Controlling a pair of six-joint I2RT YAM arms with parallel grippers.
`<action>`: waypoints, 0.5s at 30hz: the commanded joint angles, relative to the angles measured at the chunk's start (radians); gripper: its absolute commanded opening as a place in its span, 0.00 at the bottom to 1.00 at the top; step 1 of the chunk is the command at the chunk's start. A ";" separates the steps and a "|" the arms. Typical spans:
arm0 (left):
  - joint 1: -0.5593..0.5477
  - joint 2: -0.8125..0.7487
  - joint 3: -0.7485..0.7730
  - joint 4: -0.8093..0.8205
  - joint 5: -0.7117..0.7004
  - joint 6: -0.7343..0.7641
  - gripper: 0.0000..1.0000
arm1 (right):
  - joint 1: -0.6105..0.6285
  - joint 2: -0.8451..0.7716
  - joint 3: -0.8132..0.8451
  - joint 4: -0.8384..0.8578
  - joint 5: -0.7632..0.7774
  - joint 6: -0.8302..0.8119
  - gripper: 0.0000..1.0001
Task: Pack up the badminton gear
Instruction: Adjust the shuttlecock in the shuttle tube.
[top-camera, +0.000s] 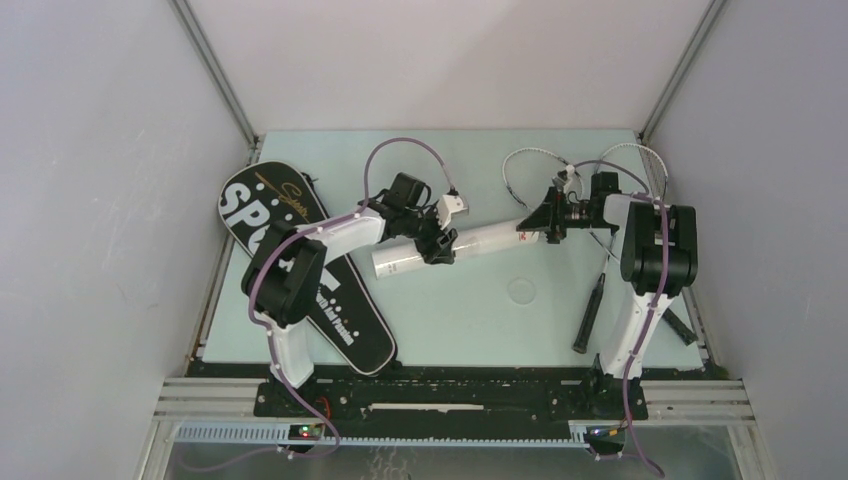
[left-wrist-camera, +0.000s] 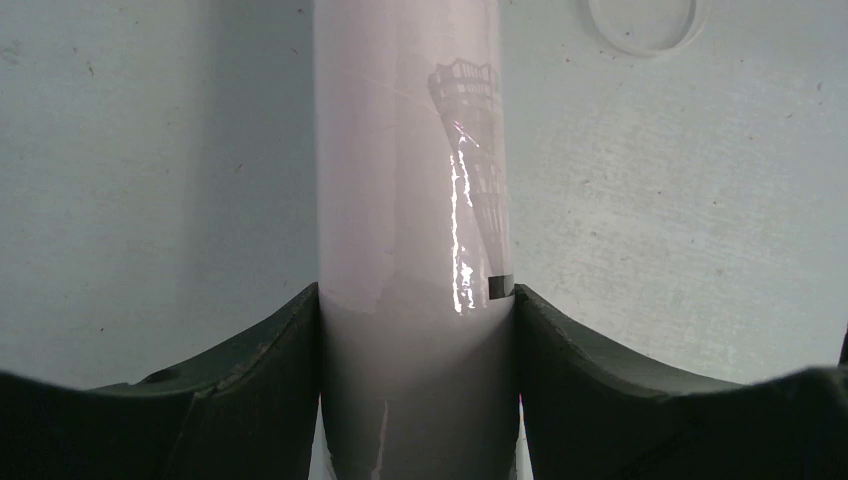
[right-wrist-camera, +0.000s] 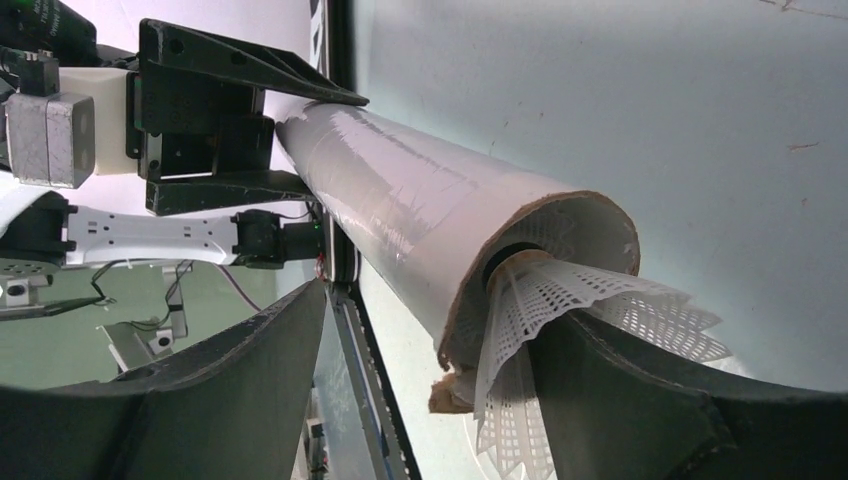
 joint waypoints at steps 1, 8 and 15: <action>-0.002 -0.023 0.006 0.124 0.100 -0.029 0.38 | 0.000 -0.047 -0.014 0.048 -0.050 0.049 0.81; 0.001 -0.048 -0.032 0.100 0.209 0.065 0.38 | -0.019 -0.008 0.077 -0.151 -0.164 -0.149 0.80; 0.001 -0.035 -0.010 0.091 0.200 0.051 0.37 | 0.006 0.048 0.203 -0.580 -0.217 -0.530 0.76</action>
